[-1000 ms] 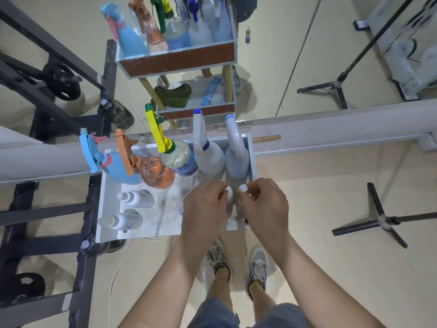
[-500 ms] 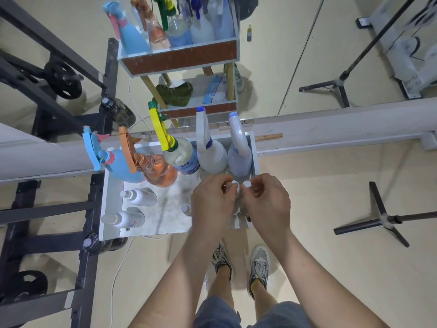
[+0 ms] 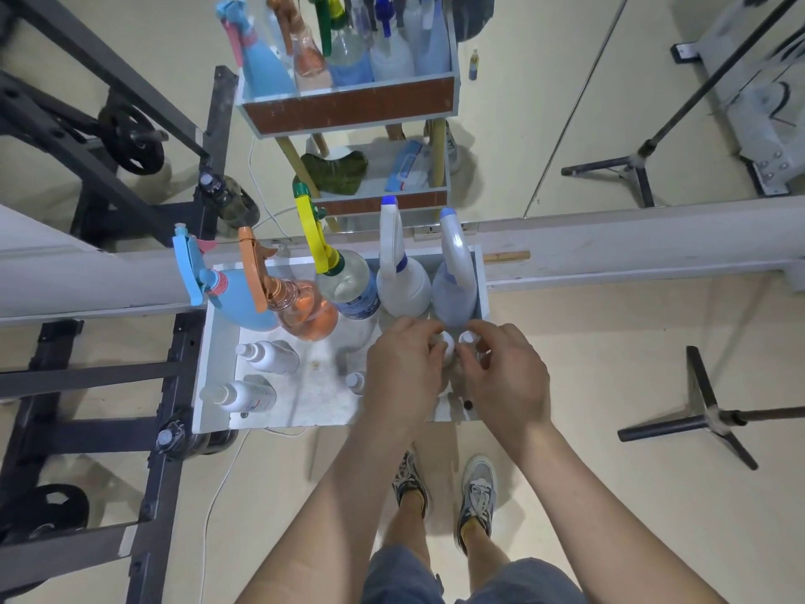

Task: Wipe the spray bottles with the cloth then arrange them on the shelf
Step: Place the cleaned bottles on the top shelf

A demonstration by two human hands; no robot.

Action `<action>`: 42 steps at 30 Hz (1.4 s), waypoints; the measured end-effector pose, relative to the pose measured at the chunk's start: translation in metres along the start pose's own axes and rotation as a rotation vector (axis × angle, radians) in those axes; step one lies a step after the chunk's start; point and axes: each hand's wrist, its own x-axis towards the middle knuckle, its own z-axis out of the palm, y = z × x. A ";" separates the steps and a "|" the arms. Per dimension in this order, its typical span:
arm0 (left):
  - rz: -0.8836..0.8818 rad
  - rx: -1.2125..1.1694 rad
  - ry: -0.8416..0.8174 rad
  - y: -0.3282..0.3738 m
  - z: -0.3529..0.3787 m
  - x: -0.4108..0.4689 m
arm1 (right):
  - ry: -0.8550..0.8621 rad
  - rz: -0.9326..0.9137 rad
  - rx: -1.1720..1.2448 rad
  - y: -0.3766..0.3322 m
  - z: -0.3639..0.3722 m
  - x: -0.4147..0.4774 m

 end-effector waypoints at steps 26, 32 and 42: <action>0.002 0.099 -0.048 -0.076 -0.053 -0.021 | 0.149 -0.524 -0.088 -0.050 0.019 -0.023; 0.147 0.149 -0.079 -0.045 -0.030 0.004 | -0.071 -0.241 -0.127 -0.004 -0.018 0.014; 0.065 0.062 -0.063 -0.042 -0.009 0.008 | -0.125 -0.247 -0.113 -0.003 -0.006 0.012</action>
